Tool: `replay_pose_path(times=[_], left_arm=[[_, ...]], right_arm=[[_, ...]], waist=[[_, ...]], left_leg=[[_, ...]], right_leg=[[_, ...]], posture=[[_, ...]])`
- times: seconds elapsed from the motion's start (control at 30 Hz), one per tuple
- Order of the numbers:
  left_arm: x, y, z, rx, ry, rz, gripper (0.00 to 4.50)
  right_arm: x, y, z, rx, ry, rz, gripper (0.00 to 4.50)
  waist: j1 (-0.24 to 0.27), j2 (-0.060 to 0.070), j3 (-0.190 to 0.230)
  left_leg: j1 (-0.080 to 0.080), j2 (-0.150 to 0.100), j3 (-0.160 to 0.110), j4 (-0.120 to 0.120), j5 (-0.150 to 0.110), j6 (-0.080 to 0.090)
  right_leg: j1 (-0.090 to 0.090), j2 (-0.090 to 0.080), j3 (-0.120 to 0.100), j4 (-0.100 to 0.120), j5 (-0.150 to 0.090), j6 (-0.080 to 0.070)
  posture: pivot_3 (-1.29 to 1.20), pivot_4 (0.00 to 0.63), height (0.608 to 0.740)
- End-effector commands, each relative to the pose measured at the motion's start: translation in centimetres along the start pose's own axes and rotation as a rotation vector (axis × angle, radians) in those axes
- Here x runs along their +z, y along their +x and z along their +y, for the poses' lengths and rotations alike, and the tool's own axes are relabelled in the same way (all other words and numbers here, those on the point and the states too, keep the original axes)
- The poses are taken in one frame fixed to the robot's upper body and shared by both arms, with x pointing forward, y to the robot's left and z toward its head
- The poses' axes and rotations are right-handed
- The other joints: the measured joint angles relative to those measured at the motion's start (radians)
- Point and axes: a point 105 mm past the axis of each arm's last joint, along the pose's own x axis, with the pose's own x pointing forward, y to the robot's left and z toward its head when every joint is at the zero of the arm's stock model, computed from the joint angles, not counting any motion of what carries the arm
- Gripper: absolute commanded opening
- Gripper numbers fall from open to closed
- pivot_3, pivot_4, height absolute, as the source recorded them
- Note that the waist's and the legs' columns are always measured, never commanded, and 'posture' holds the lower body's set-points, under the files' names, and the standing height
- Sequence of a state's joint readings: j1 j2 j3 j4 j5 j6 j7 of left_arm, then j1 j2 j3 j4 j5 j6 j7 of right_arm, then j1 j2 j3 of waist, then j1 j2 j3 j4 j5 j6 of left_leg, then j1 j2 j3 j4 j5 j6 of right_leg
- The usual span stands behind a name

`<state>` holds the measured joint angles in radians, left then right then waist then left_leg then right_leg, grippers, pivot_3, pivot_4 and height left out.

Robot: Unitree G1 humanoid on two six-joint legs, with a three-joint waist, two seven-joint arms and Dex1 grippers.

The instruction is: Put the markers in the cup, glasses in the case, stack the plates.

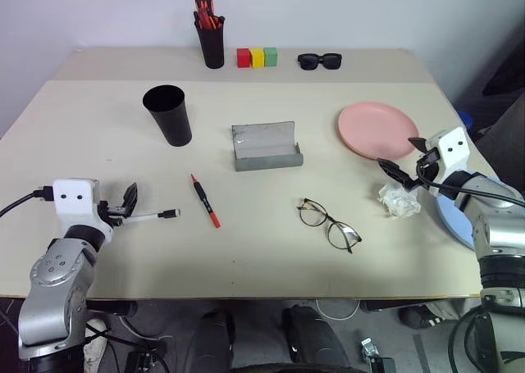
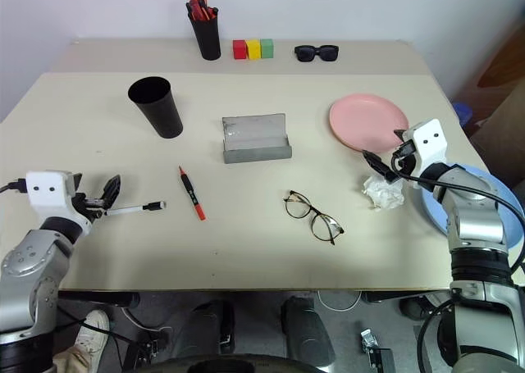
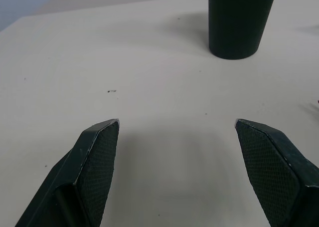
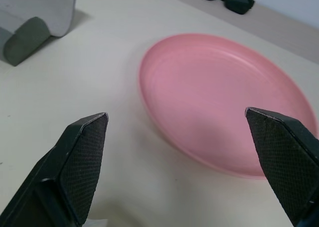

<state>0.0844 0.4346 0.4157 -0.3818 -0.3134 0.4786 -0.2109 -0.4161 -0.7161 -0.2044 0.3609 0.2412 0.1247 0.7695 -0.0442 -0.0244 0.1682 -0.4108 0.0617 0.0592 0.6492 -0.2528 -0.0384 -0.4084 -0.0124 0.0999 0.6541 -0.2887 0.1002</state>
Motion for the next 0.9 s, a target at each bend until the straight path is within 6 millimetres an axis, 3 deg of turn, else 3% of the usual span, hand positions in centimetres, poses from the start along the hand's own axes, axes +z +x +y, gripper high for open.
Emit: replay_pose_path(times=[0.03,0.23,0.37,0.6,0.83,0.9], left_arm=[[1.7,-0.5,0.4,0.022,0.022,-0.057,3.81],[1.7,-0.1,0.0,0.021,0.009,-0.057,3.81],[2.1,0.5,-1.3,-0.029,-0.001,-0.060,3.81],[2.4,1.0,-3.0,-0.133,-0.006,-0.043,3.81],[1.4,1.9,-5.3,-0.343,0.035,0.048,3.81],[1.6,1.7,-5.6,-0.408,0.049,0.055,4.37]], right_arm=[[1.6,0.2,0.3,0.027,-0.021,-0.051,4.50],[0.9,0.1,0.2,0.004,-0.037,-0.037,4.50],[1.0,0.1,0.6,0.011,-0.040,-0.036,4.50],[2.0,1.2,1.5,0.033,-0.060,-0.060,4.50],[3.7,3.6,6.1,0.140,-0.037,-0.161,4.50],[3.9,3.9,7.3,0.166,-0.040,-0.177,4.50]], waist=[[0.000,0.000,0.000],[0.000,0.000,0.000],[0.001,0.000,0.000],[-0.001,0.000,0.000],[-0.001,0.000,0.000],[0.000,0.000,0.000]], left_leg=[[0.000,0.000,0.000,0.000,0.000,0.000],[0.000,0.000,0.000,0.000,0.000,0.000],[0.000,0.000,0.000,0.000,0.000,0.000],[0.000,0.000,0.000,0.000,0.000,0.000],[0.001,0.000,-0.001,0.001,0.000,0.000],[0.001,0.000,0.000,0.000,0.000,0.000]], right_leg=[[0.000,0.000,0.000,0.000,0.000,0.000],[0.000,0.000,0.000,0.000,0.000,0.000],[0.001,0.000,0.000,0.000,0.000,0.000],[0.000,0.001,0.000,0.000,0.000,0.000],[0.001,0.001,0.000,0.001,0.000,0.000],[0.000,0.001,0.000,0.001,0.000,0.000]], posture=[[0.00,0.150,0.732],[0.00,0.150,0.732],[0.00,0.150,0.732],[0.00,0.150,0.732],[0.00,0.150,0.732],[0.00,0.150,0.732]])
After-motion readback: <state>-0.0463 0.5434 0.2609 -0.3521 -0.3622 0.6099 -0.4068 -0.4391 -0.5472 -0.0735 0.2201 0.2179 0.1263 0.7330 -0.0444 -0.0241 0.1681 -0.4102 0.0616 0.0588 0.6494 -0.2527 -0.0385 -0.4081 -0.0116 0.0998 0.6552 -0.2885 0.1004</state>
